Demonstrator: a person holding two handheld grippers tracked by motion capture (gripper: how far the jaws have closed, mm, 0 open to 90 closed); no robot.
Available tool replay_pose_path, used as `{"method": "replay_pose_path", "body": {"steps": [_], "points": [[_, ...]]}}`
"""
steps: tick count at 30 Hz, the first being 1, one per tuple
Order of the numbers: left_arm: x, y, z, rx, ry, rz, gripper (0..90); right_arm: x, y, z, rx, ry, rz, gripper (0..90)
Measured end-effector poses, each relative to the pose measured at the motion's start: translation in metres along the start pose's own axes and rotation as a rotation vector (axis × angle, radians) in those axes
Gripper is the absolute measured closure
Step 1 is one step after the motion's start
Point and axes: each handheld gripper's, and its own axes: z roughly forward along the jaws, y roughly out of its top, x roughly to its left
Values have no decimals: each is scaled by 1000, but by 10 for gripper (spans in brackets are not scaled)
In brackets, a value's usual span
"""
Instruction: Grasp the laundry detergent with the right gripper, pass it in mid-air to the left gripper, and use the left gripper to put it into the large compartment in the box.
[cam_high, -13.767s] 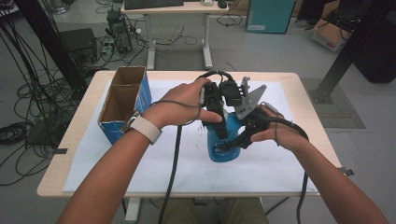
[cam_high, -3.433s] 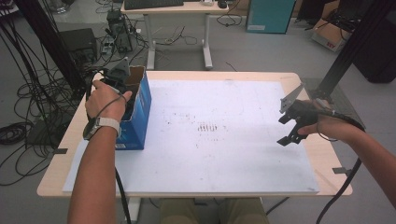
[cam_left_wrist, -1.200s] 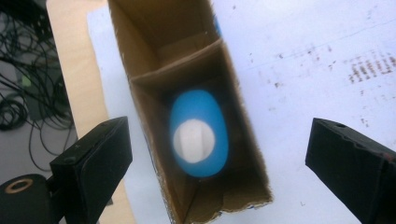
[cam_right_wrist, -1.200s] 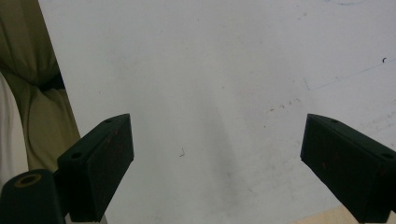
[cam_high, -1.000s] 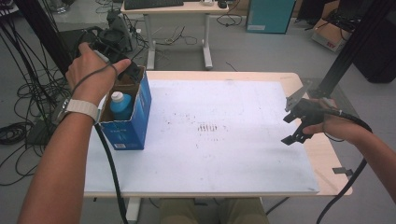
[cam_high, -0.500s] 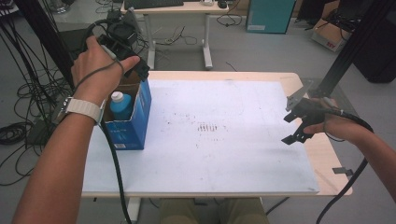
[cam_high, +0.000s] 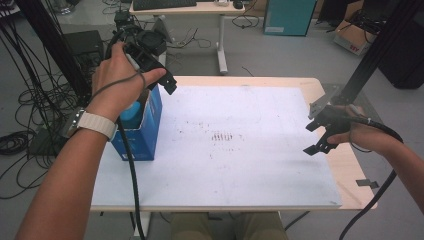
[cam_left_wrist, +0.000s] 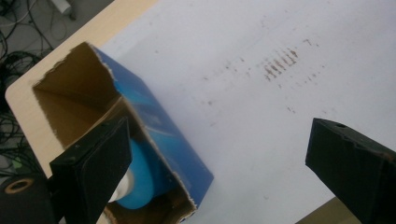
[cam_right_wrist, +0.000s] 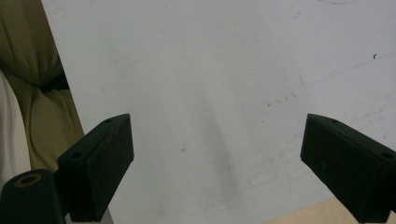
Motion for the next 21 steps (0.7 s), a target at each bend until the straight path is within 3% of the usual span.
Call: {"method": "replay_pose_path", "body": {"steps": [1,14,21], "points": [[-3,1,0,9,0,23,74,0,-1,0,-2,0,1,95],[-24,5,14,-9,-41,117,75,-2,-1,-2,-5,2,6,96],[-37,5,23,-31,-80,201,74,-2,-1,0,-7,5,11,95]]}}
